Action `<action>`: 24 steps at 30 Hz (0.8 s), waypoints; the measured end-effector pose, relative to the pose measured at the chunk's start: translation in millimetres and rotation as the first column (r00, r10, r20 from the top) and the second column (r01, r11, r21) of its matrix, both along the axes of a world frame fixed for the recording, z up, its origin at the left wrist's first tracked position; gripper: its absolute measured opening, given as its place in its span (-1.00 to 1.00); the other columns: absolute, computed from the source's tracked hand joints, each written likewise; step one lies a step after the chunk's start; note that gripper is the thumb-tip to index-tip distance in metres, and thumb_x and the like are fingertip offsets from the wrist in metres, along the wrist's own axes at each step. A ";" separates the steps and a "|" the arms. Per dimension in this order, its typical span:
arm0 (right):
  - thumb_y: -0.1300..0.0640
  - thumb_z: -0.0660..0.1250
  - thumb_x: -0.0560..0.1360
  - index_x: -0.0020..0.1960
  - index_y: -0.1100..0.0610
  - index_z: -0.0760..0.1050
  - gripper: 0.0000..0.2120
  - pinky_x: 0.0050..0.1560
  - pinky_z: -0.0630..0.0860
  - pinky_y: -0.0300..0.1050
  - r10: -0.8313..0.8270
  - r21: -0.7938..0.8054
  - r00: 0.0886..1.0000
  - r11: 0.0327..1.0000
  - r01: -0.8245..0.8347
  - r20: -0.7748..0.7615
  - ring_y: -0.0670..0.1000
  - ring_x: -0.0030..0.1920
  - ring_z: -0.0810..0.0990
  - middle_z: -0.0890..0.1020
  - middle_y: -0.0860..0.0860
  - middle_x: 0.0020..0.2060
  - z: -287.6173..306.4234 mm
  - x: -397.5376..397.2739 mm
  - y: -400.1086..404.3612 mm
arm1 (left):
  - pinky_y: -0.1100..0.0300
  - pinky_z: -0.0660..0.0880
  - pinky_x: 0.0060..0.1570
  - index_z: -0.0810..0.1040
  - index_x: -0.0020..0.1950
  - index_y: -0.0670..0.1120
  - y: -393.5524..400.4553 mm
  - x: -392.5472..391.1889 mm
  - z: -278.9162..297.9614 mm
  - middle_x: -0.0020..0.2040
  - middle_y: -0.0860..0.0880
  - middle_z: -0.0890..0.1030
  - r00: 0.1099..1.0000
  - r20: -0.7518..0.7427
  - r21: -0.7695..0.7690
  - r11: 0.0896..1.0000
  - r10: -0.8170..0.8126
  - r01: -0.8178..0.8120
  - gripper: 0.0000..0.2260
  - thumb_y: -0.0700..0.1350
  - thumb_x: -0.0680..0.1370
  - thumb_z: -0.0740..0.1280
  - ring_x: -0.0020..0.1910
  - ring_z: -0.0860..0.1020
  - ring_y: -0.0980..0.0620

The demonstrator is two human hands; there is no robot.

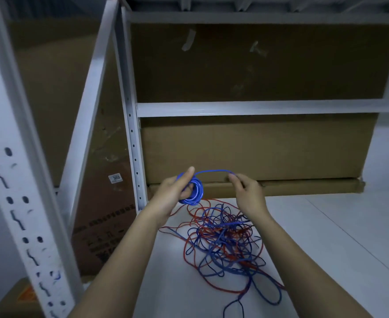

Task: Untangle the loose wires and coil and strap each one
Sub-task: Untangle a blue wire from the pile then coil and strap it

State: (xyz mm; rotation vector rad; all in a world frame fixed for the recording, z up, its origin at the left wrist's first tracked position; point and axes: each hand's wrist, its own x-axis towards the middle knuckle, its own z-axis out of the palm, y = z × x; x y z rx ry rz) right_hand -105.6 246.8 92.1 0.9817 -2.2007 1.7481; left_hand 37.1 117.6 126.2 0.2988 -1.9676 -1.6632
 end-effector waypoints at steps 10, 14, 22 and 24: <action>0.34 0.21 0.47 0.41 0.17 0.26 -0.49 -0.12 0.34 0.01 0.355 0.630 0.625 0.719 0.293 -0.695 0.19 0.04 0.51 0.55 0.15 0.03 -46.9 33.9 -28.4 | 0.14 0.31 0.06 0.42 -0.25 -0.11 0.4 -15.0 -4.4 -0.26 -0.01 0.48 0.931 -0.316 0.408 0.912 0.183 -0.041 -0.69 -0.09 0.67 0.09 -0.10 0.47 0.03; 0.21 0.61 0.09 0.00 0.10 0.63 -0.52 -0.39 0.45 -0.21 0.327 0.502 0.479 0.810 0.302 -0.815 0.00 -0.33 0.58 0.61 -0.02 -0.33 -50.2 39.8 -10.8 | 0.03 0.31 0.20 0.39 -0.14 -0.07 -5.6 -34.0 -35.0 0.00 -0.13 0.46 0.902 0.010 -0.148 0.892 0.432 -0.426 -0.77 0.01 0.65 0.14 0.10 0.44 -0.13; 0.13 0.44 0.42 -0.15 0.15 0.65 -0.91 -0.37 0.45 -0.08 0.013 0.158 0.563 0.965 0.210 -0.826 0.12 -0.33 0.53 0.51 0.06 -0.35 -25.1 4.4 18.0 | 0.17 0.10 0.18 0.25 -0.25 0.11 -2.9 -30.0 -64.7 -0.26 0.13 0.37 0.960 0.180 -0.775 0.633 0.213 0.004 -0.61 0.41 0.47 0.04 -0.05 0.32 0.29; 0.00 0.37 0.45 -0.16 0.14 0.65 -0.79 -0.28 0.44 0.01 -0.040 0.142 0.661 0.965 0.220 -0.749 0.14 -0.26 0.52 0.53 0.06 -0.30 -22.6 -2.2 18.7 | 0.24 0.23 0.01 0.27 -0.29 0.07 2.8 -27.7 -60.1 -0.35 0.11 0.37 0.966 0.192 -0.725 0.688 0.173 0.021 -0.62 0.33 0.51 0.16 -0.09 0.31 0.19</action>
